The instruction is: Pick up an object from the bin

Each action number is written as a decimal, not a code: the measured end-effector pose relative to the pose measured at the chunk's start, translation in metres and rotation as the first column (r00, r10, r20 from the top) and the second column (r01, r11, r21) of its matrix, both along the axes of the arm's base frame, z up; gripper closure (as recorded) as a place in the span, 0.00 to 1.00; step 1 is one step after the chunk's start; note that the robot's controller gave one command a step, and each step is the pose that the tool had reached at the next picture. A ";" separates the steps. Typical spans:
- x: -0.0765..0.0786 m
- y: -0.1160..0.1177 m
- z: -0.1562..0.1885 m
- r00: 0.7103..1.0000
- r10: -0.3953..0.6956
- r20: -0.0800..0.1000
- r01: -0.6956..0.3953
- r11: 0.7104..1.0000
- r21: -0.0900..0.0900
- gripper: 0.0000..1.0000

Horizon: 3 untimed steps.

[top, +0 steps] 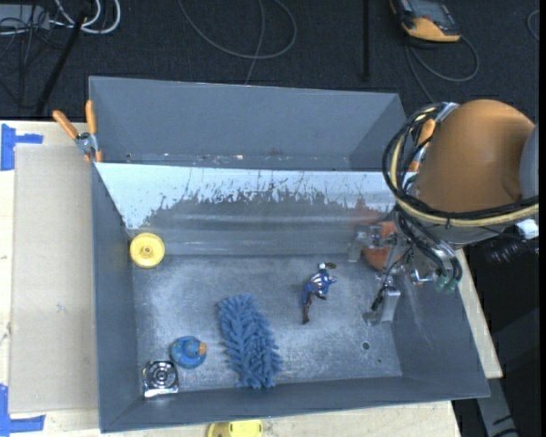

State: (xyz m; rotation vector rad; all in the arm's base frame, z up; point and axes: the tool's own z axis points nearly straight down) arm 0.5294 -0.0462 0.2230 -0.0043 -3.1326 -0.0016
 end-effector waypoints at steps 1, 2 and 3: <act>0.001 0.000 0.005 1.000 0.002 0.008 -0.002 1.000 -0.001 0.00; 0.037 0.006 -0.067 0.997 0.072 0.014 -0.072 0.997 -0.001 0.00; 0.058 0.008 -0.077 0.942 0.335 0.007 -0.335 0.942 0.001 0.00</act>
Offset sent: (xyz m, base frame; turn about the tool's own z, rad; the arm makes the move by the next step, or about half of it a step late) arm 0.0733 0.0132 -0.1530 -0.1547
